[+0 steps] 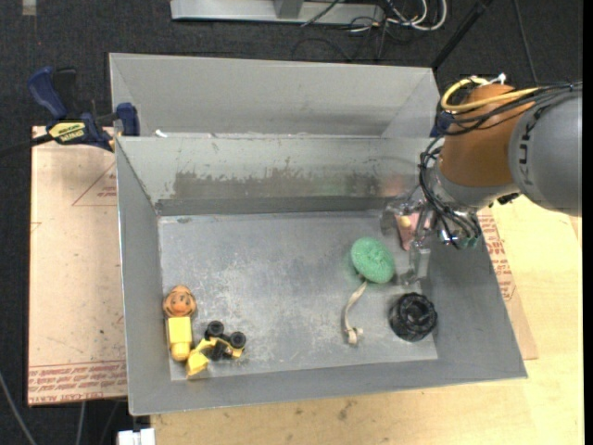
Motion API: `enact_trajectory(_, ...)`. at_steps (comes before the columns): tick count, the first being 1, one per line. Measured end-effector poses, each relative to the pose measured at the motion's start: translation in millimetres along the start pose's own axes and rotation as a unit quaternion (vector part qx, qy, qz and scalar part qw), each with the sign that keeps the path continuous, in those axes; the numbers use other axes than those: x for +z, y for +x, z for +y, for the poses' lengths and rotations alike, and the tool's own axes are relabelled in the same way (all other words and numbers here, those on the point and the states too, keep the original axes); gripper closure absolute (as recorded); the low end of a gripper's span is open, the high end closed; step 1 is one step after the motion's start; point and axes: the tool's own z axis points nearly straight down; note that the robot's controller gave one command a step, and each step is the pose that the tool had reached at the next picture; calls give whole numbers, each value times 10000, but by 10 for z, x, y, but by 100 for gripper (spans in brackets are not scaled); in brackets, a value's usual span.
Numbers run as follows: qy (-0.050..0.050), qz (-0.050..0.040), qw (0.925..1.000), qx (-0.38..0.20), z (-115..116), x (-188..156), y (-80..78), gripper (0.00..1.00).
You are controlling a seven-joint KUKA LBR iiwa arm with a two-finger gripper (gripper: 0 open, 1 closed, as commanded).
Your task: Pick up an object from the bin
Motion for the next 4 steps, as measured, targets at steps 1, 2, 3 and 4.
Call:
enact_trajectory(1, -2, 6, 9919, 1270, 205, 41, 182, 0)
enact_trajectory(2, 2, 7, 9896, 1442, 346, -76, 175, 0)
enact_trajectory(3, 10, -19, 9769, 2135, 553, 19, 304, 100)
enact_trajectory(4, 10, -29, 9764, 2161, 577, 31, 314, 100)
